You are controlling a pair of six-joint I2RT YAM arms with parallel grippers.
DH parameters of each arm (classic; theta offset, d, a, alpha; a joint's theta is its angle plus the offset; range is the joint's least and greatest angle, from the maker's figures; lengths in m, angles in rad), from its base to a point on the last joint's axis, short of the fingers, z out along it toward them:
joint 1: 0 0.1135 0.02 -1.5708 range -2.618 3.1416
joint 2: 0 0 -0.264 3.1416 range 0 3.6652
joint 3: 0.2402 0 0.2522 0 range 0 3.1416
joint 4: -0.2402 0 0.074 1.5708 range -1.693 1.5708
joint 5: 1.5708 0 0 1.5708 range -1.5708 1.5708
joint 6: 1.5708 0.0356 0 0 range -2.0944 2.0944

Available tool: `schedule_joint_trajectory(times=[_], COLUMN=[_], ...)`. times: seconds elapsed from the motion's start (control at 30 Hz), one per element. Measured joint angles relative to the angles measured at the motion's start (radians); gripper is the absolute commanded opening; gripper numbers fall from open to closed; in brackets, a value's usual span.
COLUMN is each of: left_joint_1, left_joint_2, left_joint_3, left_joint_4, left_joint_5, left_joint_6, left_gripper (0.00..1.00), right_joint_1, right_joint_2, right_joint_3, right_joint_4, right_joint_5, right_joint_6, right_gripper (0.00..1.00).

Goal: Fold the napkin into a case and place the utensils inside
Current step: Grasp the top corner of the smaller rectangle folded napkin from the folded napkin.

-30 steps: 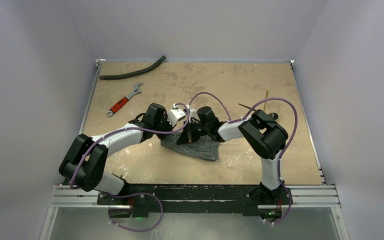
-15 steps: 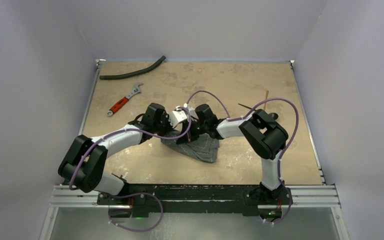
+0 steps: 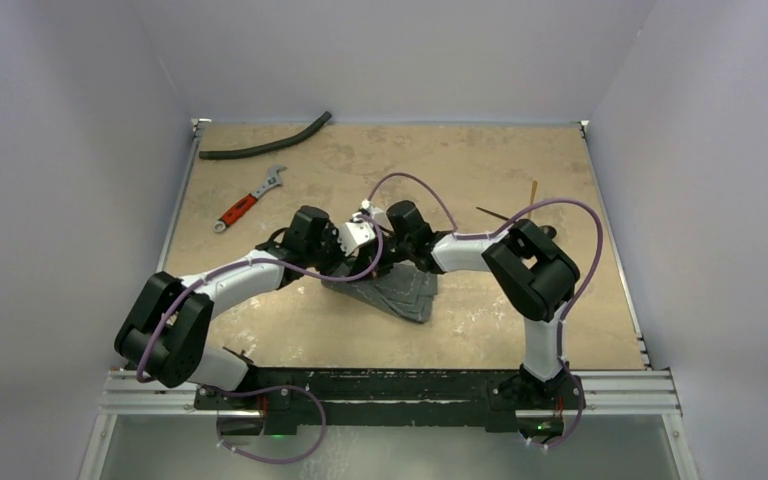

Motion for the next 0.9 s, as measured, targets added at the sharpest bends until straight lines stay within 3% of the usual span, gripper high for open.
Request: schedule_joint_trajectory(times=[0.33, 0.9], left_joint_1=[0.0, 0.0], left_joint_2=[-0.003, -0.012], left_joint_3=[0.0, 0.0], left_joint_4=[-0.001, -0.002], left_joint_5=[0.003, 0.011], left_joint_6=[0.015, 0.016], left_gripper=[0.0, 0.0], right_joint_1=[-0.001, -0.065], right_joint_2=[0.075, 0.099], right_joint_3=[0.124, 0.141], right_joint_4=[-0.109, -0.174], right_joint_5=[-0.053, -0.078], right_joint_6=[-0.062, -0.094], right_gripper=[0.0, 0.0])
